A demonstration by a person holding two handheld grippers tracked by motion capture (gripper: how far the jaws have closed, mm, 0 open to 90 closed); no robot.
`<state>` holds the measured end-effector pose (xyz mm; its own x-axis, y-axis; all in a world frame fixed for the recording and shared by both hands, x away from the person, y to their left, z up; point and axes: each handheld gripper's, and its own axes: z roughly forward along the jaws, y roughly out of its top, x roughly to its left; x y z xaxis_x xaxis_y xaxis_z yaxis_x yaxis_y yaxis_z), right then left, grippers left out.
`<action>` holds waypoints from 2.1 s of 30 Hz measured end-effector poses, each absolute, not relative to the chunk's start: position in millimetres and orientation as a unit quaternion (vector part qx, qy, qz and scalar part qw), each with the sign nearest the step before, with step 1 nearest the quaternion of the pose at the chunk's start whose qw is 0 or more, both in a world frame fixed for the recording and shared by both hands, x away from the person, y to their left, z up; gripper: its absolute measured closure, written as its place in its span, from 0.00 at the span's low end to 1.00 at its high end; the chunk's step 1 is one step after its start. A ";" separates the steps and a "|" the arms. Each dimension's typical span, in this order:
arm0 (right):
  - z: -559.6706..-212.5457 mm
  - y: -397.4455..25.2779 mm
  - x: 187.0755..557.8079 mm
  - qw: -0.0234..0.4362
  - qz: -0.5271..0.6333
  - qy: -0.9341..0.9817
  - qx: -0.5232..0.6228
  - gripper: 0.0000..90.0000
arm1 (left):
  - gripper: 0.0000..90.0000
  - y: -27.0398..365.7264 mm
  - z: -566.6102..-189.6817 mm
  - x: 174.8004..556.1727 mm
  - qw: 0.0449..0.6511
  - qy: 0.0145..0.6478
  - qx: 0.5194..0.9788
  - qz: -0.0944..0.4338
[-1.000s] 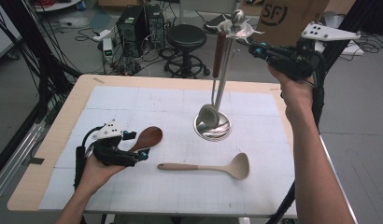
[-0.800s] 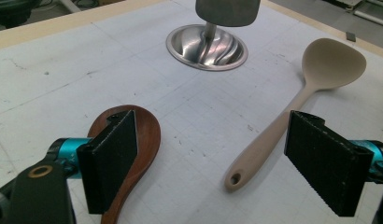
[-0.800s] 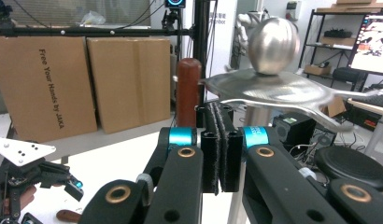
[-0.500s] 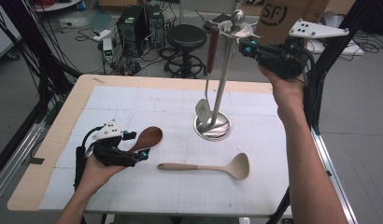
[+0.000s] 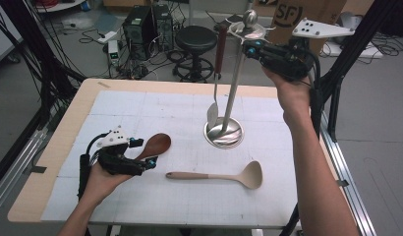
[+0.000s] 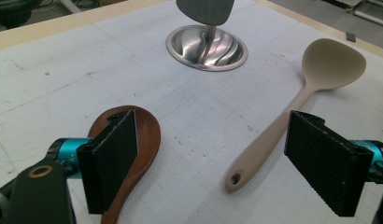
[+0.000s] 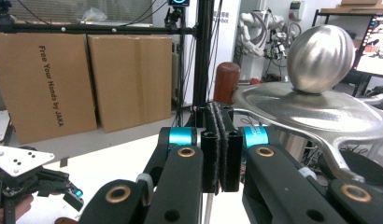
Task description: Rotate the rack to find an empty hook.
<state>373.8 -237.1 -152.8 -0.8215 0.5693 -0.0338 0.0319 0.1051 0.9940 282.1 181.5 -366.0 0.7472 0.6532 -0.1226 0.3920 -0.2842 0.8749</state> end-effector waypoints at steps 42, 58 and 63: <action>-159.1 -296.8 375.0 0.221 0.642 0.695 0.236 0.99 | 0.20 182.7 -365.6 282.2 0.500 0.332 0.789 0.130; -154.2 -279.2 373.1 0.222 0.636 0.708 0.214 0.99 | 0.20 182.1 -365.7 281.8 0.502 0.334 0.787 0.131; -154.4 -269.3 372.0 0.218 0.636 0.711 0.207 0.99 | 0.20 181.9 -365.7 281.7 0.500 0.333 0.789 0.130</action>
